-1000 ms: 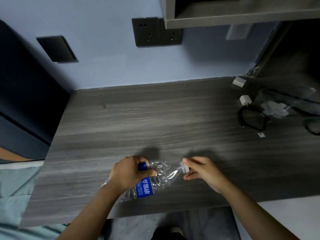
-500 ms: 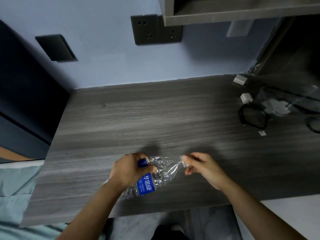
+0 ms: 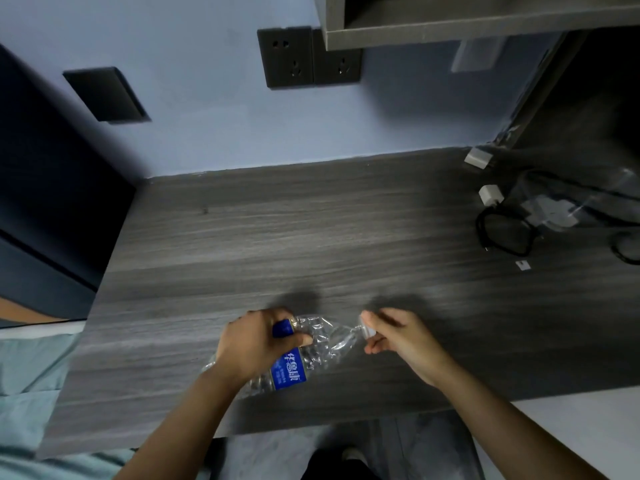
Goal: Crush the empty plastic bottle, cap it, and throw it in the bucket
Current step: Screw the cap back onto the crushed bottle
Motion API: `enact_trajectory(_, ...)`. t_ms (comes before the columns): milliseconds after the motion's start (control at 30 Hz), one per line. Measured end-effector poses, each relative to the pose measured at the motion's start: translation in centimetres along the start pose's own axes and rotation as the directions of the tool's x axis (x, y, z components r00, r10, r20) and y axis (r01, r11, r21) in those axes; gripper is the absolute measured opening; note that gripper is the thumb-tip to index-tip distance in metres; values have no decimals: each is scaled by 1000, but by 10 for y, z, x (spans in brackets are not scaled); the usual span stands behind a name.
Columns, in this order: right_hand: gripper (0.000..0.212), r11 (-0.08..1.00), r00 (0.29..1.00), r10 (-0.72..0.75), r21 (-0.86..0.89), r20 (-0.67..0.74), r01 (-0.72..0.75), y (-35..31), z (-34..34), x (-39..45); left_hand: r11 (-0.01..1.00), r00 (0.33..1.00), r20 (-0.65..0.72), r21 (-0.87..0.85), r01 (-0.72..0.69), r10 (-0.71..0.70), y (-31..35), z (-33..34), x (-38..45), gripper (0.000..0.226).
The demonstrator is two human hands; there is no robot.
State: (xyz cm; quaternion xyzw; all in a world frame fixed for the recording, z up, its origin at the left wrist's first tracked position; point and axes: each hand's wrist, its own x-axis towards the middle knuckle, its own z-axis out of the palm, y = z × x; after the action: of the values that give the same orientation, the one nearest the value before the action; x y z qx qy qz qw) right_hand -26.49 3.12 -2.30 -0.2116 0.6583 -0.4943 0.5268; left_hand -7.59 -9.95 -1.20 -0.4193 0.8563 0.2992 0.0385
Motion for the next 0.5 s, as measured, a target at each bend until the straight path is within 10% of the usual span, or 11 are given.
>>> enact_trajectory(500, 34, 954, 957, -273, -100, 99, 282, 2, -5, -9, 965, 978, 210, -258, 49, 6, -13, -6, 11, 26)
